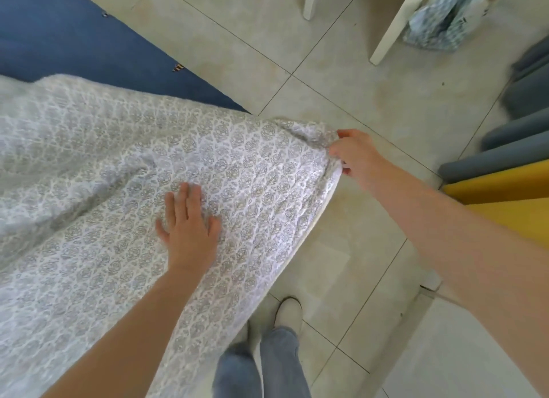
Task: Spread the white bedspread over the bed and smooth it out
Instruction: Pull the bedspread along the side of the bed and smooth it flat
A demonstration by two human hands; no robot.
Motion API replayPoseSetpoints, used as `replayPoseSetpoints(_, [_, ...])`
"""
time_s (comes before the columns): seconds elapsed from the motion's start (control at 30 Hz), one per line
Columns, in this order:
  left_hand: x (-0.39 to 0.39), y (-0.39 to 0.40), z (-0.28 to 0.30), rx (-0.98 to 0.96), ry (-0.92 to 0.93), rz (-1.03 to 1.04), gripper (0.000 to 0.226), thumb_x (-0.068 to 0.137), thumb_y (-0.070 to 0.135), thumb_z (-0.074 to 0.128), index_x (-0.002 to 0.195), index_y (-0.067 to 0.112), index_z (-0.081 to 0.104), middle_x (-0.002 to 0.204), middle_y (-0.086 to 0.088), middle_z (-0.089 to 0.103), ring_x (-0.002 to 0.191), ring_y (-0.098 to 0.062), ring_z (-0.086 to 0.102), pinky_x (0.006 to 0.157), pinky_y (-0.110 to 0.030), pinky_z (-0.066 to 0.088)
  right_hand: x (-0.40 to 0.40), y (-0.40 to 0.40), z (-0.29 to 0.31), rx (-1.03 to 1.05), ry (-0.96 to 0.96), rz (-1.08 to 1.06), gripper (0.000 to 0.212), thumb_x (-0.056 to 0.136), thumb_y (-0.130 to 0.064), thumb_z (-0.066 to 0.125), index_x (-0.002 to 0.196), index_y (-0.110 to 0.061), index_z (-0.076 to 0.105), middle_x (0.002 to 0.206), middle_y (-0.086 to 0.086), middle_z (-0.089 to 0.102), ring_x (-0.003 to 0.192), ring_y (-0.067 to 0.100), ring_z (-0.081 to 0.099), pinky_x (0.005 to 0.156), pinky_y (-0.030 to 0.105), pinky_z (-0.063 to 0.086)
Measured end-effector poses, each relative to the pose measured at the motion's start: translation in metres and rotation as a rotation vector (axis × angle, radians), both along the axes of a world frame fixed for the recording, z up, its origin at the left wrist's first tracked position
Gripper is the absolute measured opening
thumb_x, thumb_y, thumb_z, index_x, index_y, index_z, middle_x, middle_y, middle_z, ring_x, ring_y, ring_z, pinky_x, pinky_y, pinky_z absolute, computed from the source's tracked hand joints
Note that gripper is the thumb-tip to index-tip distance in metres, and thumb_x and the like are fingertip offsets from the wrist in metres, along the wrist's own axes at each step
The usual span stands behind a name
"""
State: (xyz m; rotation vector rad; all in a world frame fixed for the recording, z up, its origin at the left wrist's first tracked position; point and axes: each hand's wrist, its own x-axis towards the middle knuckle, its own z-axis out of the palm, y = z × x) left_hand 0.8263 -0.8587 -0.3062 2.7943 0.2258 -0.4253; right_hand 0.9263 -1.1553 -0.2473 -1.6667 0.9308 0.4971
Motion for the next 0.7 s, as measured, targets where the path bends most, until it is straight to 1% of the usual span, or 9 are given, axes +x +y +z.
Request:
replayPoseSetpoints(0.07, [0.012,-0.011,0.016,-0.070,-0.113,0.081,0.055,0.091,0.020,0.055,0.143,0.020,0.036,0.151,-0.003,0.032,0.142,-0.029,0.023,0.114,-0.053,0.019,0.015,0.005,0.006,0.102,0.010,-0.023,0.025,0.076,-0.021,0.070,0.100,-0.016,0.064,0.092,0.006,0.059,0.079,0.017,0.056,0.085,0.029,0.043])
replayPoseSetpoints(0.1, [0.021,-0.017,0.024,-0.099,-0.194,0.116,0.050,0.087,0.015,0.058,0.135,0.018,0.042,0.139,-0.005,0.041,0.132,-0.030,0.033,0.108,-0.049,0.025,0.024,0.003,0.000,0.141,0.005,-0.051,0.041,0.069,-0.037,0.074,0.104,-0.019,0.066,0.107,0.008,0.064,0.095,0.021,0.061,0.098,0.037,0.043])
replayPoseSetpoints(0.17, [0.045,-0.026,0.041,-0.124,-0.369,0.156,0.043,0.084,0.015,0.060,0.125,0.013,0.046,0.124,-0.008,0.046,0.118,-0.029,0.042,0.097,-0.038,0.027,0.044,-0.006,-0.029,0.207,0.019,-0.090,0.074,0.059,-0.061,0.075,0.124,-0.026,0.062,0.133,0.007,0.059,0.119,0.029,0.058,0.108,0.051,0.038])
replayPoseSetpoints(0.23, [0.076,-0.028,0.059,-0.137,-0.490,0.179,0.041,0.086,0.020,0.058,0.124,0.011,0.047,0.120,-0.010,0.047,0.113,-0.028,0.043,0.094,-0.033,0.026,0.049,0.004,-0.007,0.206,0.064,-0.020,0.079,0.071,-0.063,0.070,0.136,-0.023,0.052,0.143,0.008,0.051,0.126,0.032,0.053,0.109,0.053,0.037])
replayPoseSetpoints(0.33, [0.125,-0.024,0.077,-0.108,-0.510,0.237,0.054,0.088,0.041,0.055,0.132,0.011,0.045,0.128,-0.008,0.047,0.118,-0.026,0.043,0.098,-0.035,0.028,0.050,0.027,0.026,0.065,0.024,0.222,0.054,0.089,-0.036,0.066,0.133,-0.007,0.052,0.139,0.010,0.053,0.123,0.029,0.055,0.100,0.041,0.049])
replayPoseSetpoints(0.4, [0.153,-0.019,0.082,-0.126,-0.382,0.391,0.075,0.086,0.061,0.054,0.140,0.012,0.038,0.138,-0.008,0.042,0.127,-0.027,0.039,0.104,-0.041,0.029,0.044,0.038,0.036,-0.016,-0.154,0.360,0.035,0.093,-0.021,0.063,0.124,-0.006,0.060,0.126,0.006,0.062,0.107,0.022,0.062,0.082,0.026,0.052])
replayPoseSetpoints(0.5, [0.184,0.003,0.072,-0.215,-0.004,0.837,0.115,0.073,0.086,0.048,0.150,0.005,0.020,0.149,-0.013,0.030,0.137,-0.033,0.032,0.114,-0.046,0.029,0.024,0.049,0.043,0.031,-0.263,0.589,0.021,0.095,-0.012,0.058,0.114,-0.009,0.065,0.107,0.009,0.067,0.093,0.025,0.065,0.070,0.017,0.047])
replayPoseSetpoints(0.63, [0.189,0.034,0.047,-0.323,0.280,1.019,0.157,0.034,0.095,0.058,0.156,0.014,0.002,0.160,-0.016,0.019,0.144,-0.041,0.028,0.113,-0.057,0.029,0.006,0.049,0.026,-0.028,0.064,0.976,0.018,0.081,0.004,0.054,0.089,-0.008,0.065,0.078,0.003,0.058,0.071,0.017,0.051,0.059,0.024,0.035])
replayPoseSetpoints(0.7, [0.185,0.049,0.027,-0.343,0.308,1.063,0.154,0.024,0.089,0.067,0.153,0.024,0.013,0.152,-0.012,0.039,0.134,-0.033,0.045,0.105,-0.053,0.041,0.008,0.053,0.022,-0.147,0.291,1.194,0.005,0.074,-0.002,0.054,0.074,0.003,0.057,0.066,0.007,0.047,0.064,0.020,0.040,0.058,0.028,0.029])
